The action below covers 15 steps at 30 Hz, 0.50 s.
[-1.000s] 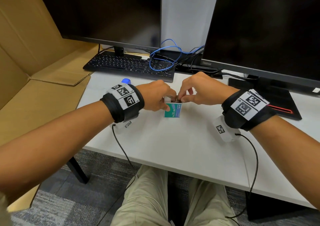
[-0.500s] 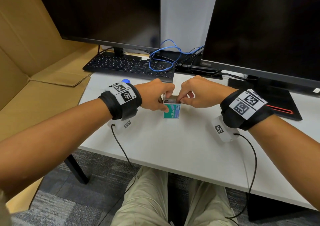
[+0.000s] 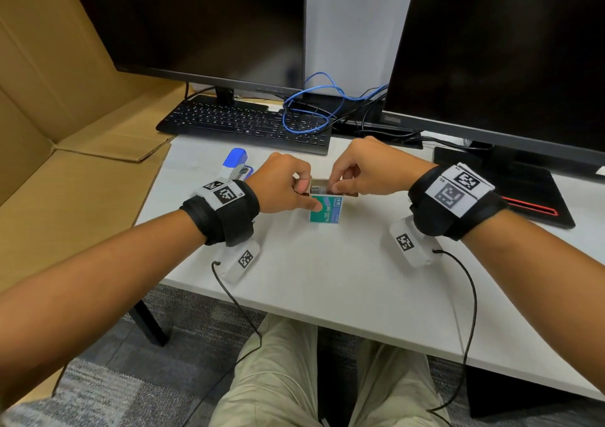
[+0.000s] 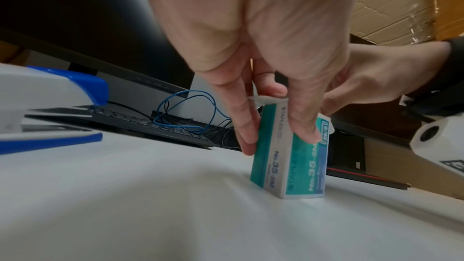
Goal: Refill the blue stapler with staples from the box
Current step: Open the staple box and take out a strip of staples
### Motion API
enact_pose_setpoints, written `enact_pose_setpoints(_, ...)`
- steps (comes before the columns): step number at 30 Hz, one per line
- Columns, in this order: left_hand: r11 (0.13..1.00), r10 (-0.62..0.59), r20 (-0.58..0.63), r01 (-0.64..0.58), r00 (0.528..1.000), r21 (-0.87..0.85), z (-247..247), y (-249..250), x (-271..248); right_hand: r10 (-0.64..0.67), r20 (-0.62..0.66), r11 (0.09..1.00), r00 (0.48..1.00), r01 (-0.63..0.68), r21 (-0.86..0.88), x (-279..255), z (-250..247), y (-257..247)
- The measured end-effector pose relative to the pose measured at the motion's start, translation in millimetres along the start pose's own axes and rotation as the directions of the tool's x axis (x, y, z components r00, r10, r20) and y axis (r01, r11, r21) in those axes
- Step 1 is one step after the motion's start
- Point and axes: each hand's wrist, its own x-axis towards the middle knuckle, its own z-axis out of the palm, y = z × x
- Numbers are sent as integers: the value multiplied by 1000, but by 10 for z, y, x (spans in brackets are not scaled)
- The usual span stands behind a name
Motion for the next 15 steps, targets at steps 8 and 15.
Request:
enact_pose_setpoints(8,997,56,7,-56,998,51,-26,49,-6,-41,167,975,985,76,-211,299,-33,-186)
enact_pose_setpoints(15,998,65,-4,-65,998,26,-16,36,-19,-59,118,988,991,74,-132,337,45,-106)
